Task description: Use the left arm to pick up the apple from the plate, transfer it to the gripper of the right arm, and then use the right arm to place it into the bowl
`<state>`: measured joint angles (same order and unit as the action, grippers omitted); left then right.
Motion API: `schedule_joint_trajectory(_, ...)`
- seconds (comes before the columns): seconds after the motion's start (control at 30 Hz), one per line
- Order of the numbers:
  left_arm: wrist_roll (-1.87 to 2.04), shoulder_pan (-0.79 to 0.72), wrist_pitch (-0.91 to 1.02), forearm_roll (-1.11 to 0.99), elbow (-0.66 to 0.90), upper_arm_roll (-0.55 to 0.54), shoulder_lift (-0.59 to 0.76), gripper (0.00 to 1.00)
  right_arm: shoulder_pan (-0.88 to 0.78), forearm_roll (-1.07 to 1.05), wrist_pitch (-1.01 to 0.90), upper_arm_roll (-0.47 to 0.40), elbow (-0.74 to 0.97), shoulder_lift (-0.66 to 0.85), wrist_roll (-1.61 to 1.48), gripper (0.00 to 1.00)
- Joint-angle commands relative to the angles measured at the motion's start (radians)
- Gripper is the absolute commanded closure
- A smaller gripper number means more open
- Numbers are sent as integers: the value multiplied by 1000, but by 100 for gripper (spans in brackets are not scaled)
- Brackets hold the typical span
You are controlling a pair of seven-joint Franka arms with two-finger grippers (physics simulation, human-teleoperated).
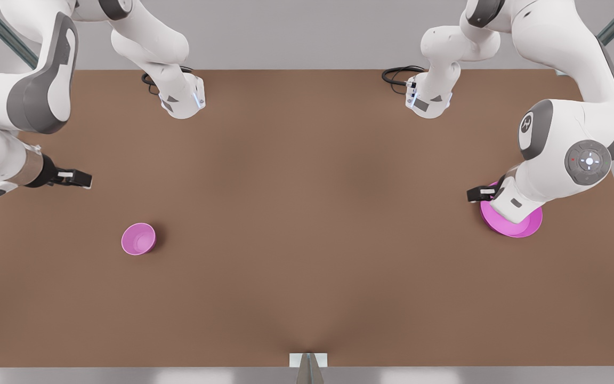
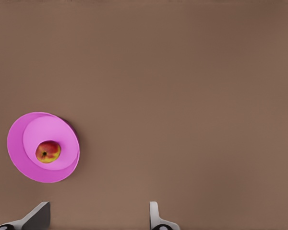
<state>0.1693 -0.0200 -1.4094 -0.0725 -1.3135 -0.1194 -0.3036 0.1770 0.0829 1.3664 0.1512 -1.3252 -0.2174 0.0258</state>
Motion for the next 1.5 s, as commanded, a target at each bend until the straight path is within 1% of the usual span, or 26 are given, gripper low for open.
schedule_joint_trajectory(0.0,-21,0,-8,-4,0,0,0,0,-1,-9,36,1,0,1,-38,0)
schedule_joint_trajectory(0.03,-22,0,-14,-4,0,1,-8,0,-1,-6,36,-1,0,1,-38,0)
schedule_joint_trajectory(0.07,-93,27,-54,-18,10,17,-80,0,-2,-2,36,-1,0,1,-38,0)
schedule_joint_trajectory(0.1,-207,123,-144,-18,4,43,-144,0,-2,0,36,-1,-5,1,-38,0)
schedule_joint_trajectory(0.13,-290,190,-213,-15,0,46,-176,0,-2,-5,36,-1,-8,1,-37,0)
schedule_joint_trajectory(0.2,-412,248,-353,-13,-41,81,-227,0,-2,-12,53,1,-22,4,-33,0)
schedule_joint_trajectory(0.27,-525,314,-388,-12,-71,84,-242,0,1,-40,82,1,-49,7,-32,0)
schedule_joint_trajectory(0.3,-542,314,-440,-13,-139,95,-218,0,1,-48,83,-1,-49,6,-32,0)
schedule_joint_trajectory(0.33,-538,307,-551,-13,-280,109,-160,0,1,-51,83,-1,-55,6,-32,0)
schedule_joint_trajectory(0.4,-550,304,-673,-13,-374,133,-149,0,1,-51,82,-1,-58,6,-32,0)
schedule_joint_trajectory(0.43,-551,304,-782,-13,-443,150,-149,0,1,-49,82,-1,-58,6,-32,0)
schedule_joint_trajectory(0.5,-550,310,-884,-12,-518,170,-152,0,-1,-49,82,-1,-65,6,-32,0)
schedule_joint_trajectory(0.63,-542,308,-893,-6,-633,173,-121,0,-1,-51,82,-1,-66,3,-32,0)
schedule_joint_trajectory(0.73,-542,311,-902,-6,-668,173,-114,0,-1,-51,82,1,-72,4,-32,0)
schedule_joint_trajectory(0.8,-541,316,-973,-4,-727,173,-118,0,-1,-51,82,1,-72,4,-32,0)
schedule_joint_trajectory(0.87,-537,318,-965,-4,-756,179,-118,0,-2,-51,82,1,-74,4,-32,0)
schedule_joint_trajectory(1.03,-537,336,-973,-4,-765,196,-132,0,-1,-52,82,1,-80,6,-35,0)
schedule_joint_trajectory(1.1,-537,334,-1030,-4,-819,199,-132,0,-1,-52,82,1,-80,6,-38,0)
schedule_joint_trajectory(1.47,-536,336,-1030,-4,-860,199,-147,0,1,-52,82,1,-88,6,-38,0)
